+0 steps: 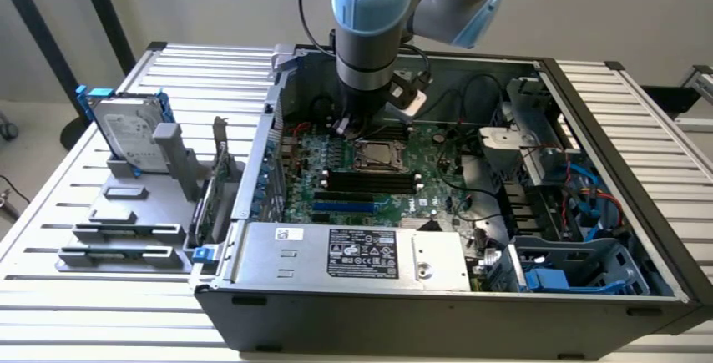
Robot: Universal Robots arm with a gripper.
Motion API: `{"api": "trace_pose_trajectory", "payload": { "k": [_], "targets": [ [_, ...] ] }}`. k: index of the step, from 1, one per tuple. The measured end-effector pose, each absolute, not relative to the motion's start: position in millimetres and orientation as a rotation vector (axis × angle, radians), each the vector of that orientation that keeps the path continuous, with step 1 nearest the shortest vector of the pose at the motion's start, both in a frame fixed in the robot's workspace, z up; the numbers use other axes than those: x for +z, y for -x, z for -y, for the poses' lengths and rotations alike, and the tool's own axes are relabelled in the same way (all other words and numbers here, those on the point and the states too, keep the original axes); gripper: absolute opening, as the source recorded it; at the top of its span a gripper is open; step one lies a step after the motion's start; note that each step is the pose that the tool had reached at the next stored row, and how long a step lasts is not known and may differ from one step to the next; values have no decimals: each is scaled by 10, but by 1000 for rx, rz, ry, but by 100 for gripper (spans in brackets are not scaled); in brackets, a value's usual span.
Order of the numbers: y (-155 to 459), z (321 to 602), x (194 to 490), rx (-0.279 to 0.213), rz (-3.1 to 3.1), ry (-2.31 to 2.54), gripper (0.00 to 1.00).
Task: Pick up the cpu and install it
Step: 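Install the first cpu locking lever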
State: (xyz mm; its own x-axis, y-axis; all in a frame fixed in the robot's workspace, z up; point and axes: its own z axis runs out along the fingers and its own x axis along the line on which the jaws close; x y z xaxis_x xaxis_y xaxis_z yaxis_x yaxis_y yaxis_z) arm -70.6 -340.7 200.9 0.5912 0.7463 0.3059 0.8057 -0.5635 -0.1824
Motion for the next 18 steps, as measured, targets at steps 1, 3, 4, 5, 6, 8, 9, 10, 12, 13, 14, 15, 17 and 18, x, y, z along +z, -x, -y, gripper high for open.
{"api": "trace_pose_trajectory", "payload": {
  "k": [1, 3, 4, 5, 6, 8, 9, 10, 12, 13, 14, 15, 17, 18],
  "targets": [
    [706, 3407, 2009, -279, 1265, 2523, 11],
    [706, 3407, 2008, -277, 1263, 2530, 11],
    [706, 3407, 2007, -275, 1263, 2533, 11],
    [706, 3407, 2005, -273, 1263, 2535, 11],
    [706, 3407, 2004, -271, 1263, 2537, 11],
    [700, 3406, 2001, -269, 1264, 2539, 11],
    [697, 3404, 1998, -269, 1264, 2540, 11],
    [694, 3400, 1996, -268, 1264, 2540, 11],
    [684, 3382, 1990, -269, 1265, 2540, 11],
    [681, 3372, 1988, -268, 1265, 2541, 11],
    [680, 3361, 1987, -268, 1265, 2541, 11],
    [679, 3356, 1984, -268, 1265, 2541, 11],
    [679, 3354, 1981, -264, 1266, 2543, 11],
    [678, 3355, 1980, -262, 1266, 2544, 11]
  ]
}}
